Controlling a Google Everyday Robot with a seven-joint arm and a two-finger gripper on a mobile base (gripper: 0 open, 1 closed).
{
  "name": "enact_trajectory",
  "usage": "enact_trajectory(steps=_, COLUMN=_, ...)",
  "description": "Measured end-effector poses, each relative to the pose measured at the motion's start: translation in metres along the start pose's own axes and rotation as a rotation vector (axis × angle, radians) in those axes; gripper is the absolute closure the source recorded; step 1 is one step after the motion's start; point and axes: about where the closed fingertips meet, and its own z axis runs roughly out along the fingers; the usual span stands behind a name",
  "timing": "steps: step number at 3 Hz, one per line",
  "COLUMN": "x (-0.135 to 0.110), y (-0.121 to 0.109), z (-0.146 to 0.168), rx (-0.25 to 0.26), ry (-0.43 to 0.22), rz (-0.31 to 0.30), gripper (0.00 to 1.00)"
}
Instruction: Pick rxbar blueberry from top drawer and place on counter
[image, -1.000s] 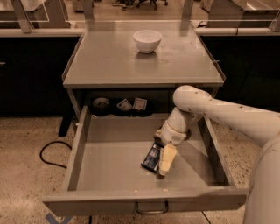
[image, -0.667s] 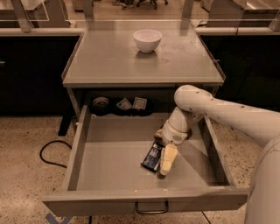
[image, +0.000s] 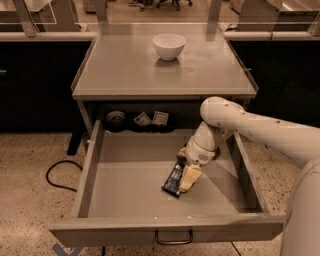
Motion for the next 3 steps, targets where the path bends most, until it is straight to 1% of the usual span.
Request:
enact_trajectory(steps=2, x=-0.006, y=0.004, z=-0.014, rx=0.000, ry=0.000, rz=0.000, gripper=0.88)
enact_trajectory(steps=3, x=-0.020, y=0.022, z=-0.027, rx=0.078, ry=0.015, rz=-0.028, gripper=1.00)
